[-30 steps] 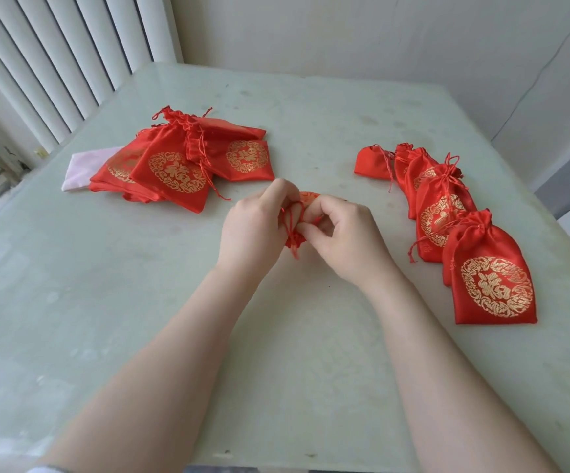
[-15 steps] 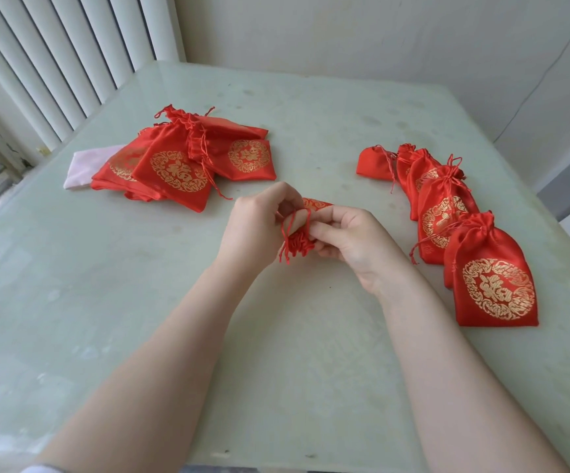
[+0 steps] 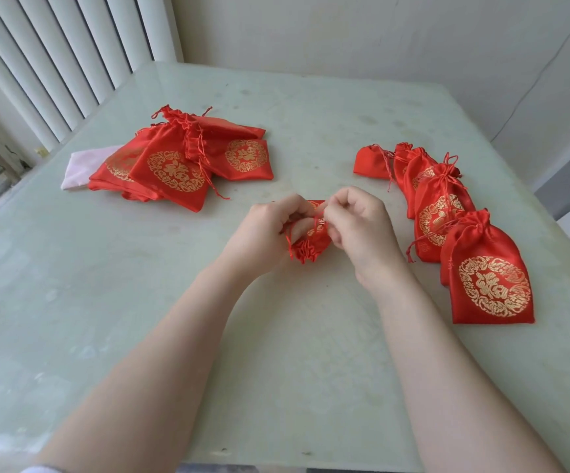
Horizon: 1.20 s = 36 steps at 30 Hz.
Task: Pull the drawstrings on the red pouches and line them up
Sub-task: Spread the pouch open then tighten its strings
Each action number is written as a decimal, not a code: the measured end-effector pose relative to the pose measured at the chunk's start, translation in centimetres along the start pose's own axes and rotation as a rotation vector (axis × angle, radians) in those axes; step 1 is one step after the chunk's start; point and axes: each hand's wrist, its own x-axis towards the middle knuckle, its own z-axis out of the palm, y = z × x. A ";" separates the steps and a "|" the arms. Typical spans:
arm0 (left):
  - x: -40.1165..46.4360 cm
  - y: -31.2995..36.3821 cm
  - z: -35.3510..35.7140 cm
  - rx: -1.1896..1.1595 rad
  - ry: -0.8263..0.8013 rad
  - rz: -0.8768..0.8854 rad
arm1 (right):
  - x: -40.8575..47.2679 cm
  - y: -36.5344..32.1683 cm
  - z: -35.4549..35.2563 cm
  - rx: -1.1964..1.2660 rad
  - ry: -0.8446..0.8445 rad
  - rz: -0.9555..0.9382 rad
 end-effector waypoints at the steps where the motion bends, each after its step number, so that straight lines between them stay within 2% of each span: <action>1: 0.0 0.0 0.1 -0.002 0.005 0.000 | 0.1 -0.2 -0.1 0.188 -0.014 0.147; 3: 0.0 0.0 0.1 0.023 0.002 0.000 | 0.0 -0.3 0.0 0.350 -0.010 0.300; 5: 0.1 -0.2 0.1 0.062 -0.015 0.010 | -0.2 -0.4 0.2 0.340 -0.017 0.340; 7: 0.1 -0.5 0.0 0.075 -0.018 -0.003 | 0.0 -0.1 0.1 0.266 -0.021 0.302; 12: 0.3 -0.8 -0.2 0.037 0.031 -0.075 | 1.1 1.1 -2.8 -0.506 -0.047 -0.299; 14: 0.4 -0.7 -0.2 0.050 0.011 -0.087 | 1.4 1.7 -3.2 -0.697 -0.089 -0.347; 16: 0.3 -0.7 -0.1 0.056 -0.032 -0.115 | 1.3 1.7 -2.9 -0.807 -0.093 -0.314; 18: 0.3 -0.6 -0.2 -0.003 -0.034 -0.184 | 0.9 1.1 -2.4 -0.667 -0.065 -0.201; 21: 0.3 -0.3 -0.4 -0.214 0.024 -0.281 | 1.0 0.1 -2.2 0.003 0.033 0.131; 24: 0.4 0.0 -0.5 -0.316 0.073 -0.362 | 1.0 -0.3 -2.1 0.583 0.006 0.355; 27: 0.5 0.2 -0.6 -0.417 0.119 -0.497 | 1.1 0.0 -2.4 0.839 -0.018 0.479; 29: 0.6 0.7 -0.6 -0.542 0.116 -0.569 | 1.3 0.5 -2.5 0.782 -0.016 0.531; 31: 0.6 1.0 -0.7 -0.628 0.125 -0.610 | 1.5 1.0 -2.5 0.578 -0.014 0.503; 36: 0.5 1.5 -0.9 -0.695 0.128 -0.592 | 0.9 1.2 -1.2 -0.039 -0.078 0.139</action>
